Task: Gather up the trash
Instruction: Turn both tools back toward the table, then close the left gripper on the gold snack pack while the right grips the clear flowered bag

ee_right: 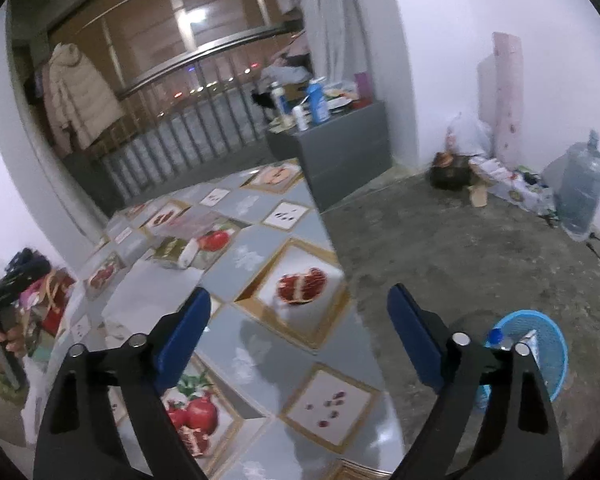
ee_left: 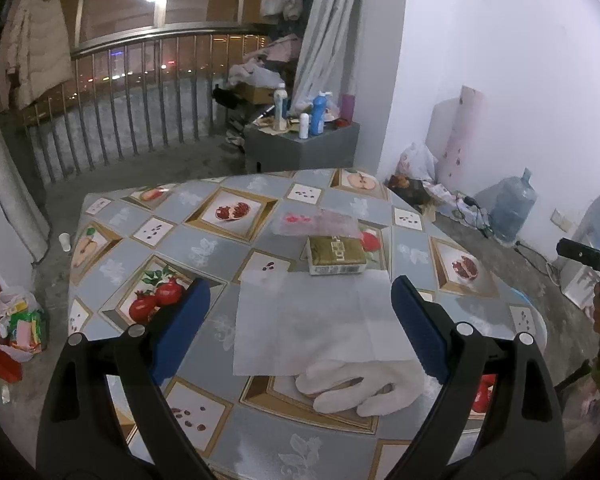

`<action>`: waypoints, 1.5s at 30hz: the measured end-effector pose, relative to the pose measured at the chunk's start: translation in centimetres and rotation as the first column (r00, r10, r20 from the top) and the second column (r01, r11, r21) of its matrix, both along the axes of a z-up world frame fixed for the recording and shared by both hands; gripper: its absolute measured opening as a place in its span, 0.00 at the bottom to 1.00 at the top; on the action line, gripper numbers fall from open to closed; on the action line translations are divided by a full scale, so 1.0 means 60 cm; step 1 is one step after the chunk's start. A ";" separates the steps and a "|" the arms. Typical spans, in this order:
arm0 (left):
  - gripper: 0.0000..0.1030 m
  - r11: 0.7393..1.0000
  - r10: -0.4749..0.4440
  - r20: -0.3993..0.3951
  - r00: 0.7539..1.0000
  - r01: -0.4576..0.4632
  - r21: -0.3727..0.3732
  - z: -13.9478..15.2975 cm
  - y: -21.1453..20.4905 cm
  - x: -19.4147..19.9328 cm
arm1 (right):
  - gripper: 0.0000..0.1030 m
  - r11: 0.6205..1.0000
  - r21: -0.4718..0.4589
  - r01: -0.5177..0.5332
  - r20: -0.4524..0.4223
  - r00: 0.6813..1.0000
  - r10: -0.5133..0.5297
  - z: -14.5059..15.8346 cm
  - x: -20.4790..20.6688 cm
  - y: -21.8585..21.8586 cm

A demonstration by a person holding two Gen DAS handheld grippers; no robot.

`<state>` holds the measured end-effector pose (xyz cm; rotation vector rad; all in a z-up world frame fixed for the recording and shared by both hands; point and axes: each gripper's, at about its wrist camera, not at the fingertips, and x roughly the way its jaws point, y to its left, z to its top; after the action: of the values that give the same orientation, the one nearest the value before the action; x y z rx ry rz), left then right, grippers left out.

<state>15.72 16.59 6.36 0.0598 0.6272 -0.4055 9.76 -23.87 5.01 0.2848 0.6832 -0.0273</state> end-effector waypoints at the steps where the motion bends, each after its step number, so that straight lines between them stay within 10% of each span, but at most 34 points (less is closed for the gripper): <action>1: 0.85 1.000 -0.005 0.003 1.000 0.005 0.004 -0.002 -0.001 0.005 | 0.81 1.000 0.007 -0.012 -0.003 1.000 0.012 0.001 0.008 0.006; 14: 0.85 0.998 -0.060 -0.001 0.998 0.060 0.018 -0.030 0.012 0.076 | 0.69 0.970 0.184 -0.162 -0.041 0.984 0.172 -0.004 0.140 0.032; 28: 0.81 0.954 -0.295 -0.119 0.948 0.300 0.025 -0.090 -0.103 0.171 | 0.54 0.734 0.674 -0.086 -0.225 0.922 0.314 -0.146 0.383 0.020; 45: 0.82 0.962 -0.232 -0.318 0.919 0.265 0.065 -0.182 -0.204 0.264 | 0.51 0.588 0.805 0.076 -0.366 0.844 0.393 -0.266 0.542 0.082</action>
<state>31.54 4.38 -4.57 0.1828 0.9552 -0.6358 42.29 -18.96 -10.96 1.1339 1.2489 0.4259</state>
